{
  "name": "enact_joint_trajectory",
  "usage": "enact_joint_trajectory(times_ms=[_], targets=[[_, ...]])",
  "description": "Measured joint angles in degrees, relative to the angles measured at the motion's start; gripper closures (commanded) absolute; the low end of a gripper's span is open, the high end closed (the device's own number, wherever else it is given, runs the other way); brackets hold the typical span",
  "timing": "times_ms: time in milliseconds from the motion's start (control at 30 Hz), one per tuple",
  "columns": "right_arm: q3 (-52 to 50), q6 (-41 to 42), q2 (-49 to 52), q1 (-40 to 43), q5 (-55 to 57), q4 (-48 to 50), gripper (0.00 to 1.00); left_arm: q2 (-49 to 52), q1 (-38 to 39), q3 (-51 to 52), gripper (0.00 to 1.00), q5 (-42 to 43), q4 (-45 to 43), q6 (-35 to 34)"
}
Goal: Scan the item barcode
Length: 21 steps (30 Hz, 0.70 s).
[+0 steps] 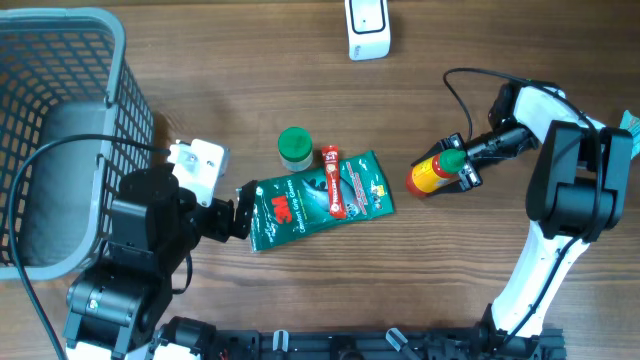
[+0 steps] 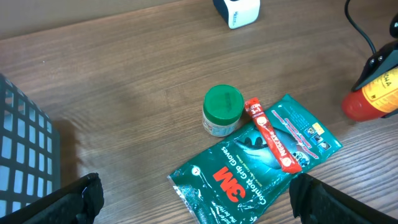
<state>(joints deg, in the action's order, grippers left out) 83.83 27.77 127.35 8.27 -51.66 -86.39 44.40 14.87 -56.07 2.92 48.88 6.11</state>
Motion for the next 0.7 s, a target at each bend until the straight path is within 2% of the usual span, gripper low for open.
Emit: enact_joint_trajectory(times_ms=[100,267,433,500,633,700], targets=[[0.0,-2.9,0.0,0.0,-0.4,-4.9,0.62,0.0,0.0,0.0,0.00,0.0,0.0,0.0],[-0.9,-5.0,-0.9,-0.1,-0.4,-5.4,0.61,0.0,0.0,0.0,0.00,0.0,0.0,0.0],[-7.5,-3.1,-11.1,-0.7,2.0,-5.6,0.60,0.0,0.0,0.0,0.00,0.0,0.0,0.0],[-13.1,-0.3,-17.9,-1.2,2.9,-3.3,0.60,0.0,0.0,0.0,0.00,0.0,0.0,0.0],[-23.1,12.1,-30.9,-5.3,5.3,2.3,0.55,0.0,0.0,0.0,0.00,0.0,0.0,0.0],[-28.1,22.9,-38.3,-9.5,5.5,6.3,0.55,0.0,0.0,0.0,0.00,0.0,0.0,0.0]])
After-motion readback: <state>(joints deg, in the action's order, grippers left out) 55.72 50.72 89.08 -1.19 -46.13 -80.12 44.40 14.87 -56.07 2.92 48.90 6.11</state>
